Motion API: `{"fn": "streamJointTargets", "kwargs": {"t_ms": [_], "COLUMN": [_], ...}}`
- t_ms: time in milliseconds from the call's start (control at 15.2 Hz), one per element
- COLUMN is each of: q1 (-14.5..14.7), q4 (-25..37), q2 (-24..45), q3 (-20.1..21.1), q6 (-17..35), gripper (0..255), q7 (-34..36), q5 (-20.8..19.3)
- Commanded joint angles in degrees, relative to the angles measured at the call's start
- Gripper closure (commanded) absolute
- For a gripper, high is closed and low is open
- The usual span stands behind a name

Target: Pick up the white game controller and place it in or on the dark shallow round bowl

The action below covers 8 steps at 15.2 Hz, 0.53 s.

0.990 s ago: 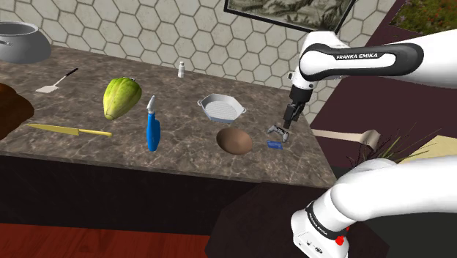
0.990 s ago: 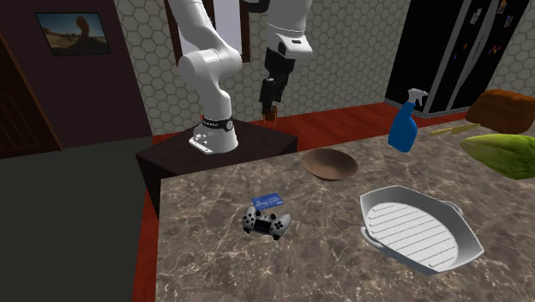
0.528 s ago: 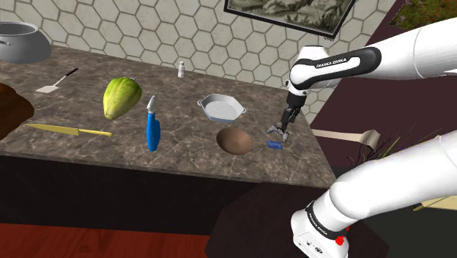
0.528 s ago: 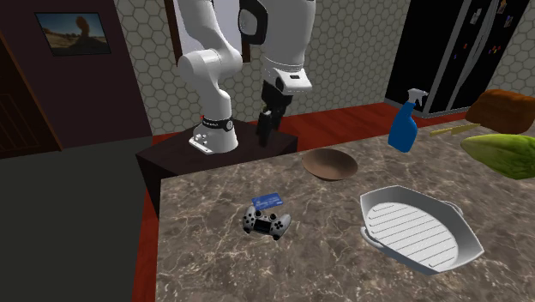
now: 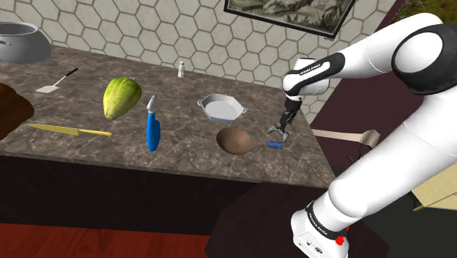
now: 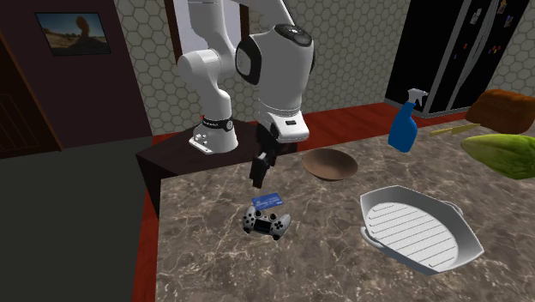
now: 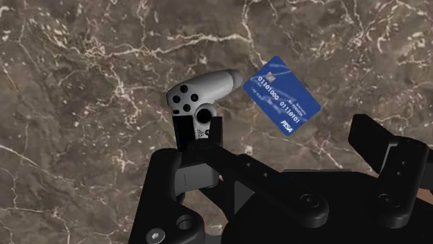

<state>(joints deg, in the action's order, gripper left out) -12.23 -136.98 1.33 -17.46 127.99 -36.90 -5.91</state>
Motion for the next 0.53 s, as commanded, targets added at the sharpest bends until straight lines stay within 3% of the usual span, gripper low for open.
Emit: {"fn": "streamJointTargets", "kwargs": {"t_ms": [0, 330, 462], "q1": [-0.73, -3.44, -3.86], "q4": [2.35, 9.83, 10.28], "q2": [3.81, 14.88, 16.26], "q3": [-0.62, -1.09, -0.94], "q6": [1.67, 5.53, 6.48], "gripper": [0, 0, 0], "q7": [-1.94, -7.04, -7.53], "q5": [0.84, 4.17, 4.6]}}
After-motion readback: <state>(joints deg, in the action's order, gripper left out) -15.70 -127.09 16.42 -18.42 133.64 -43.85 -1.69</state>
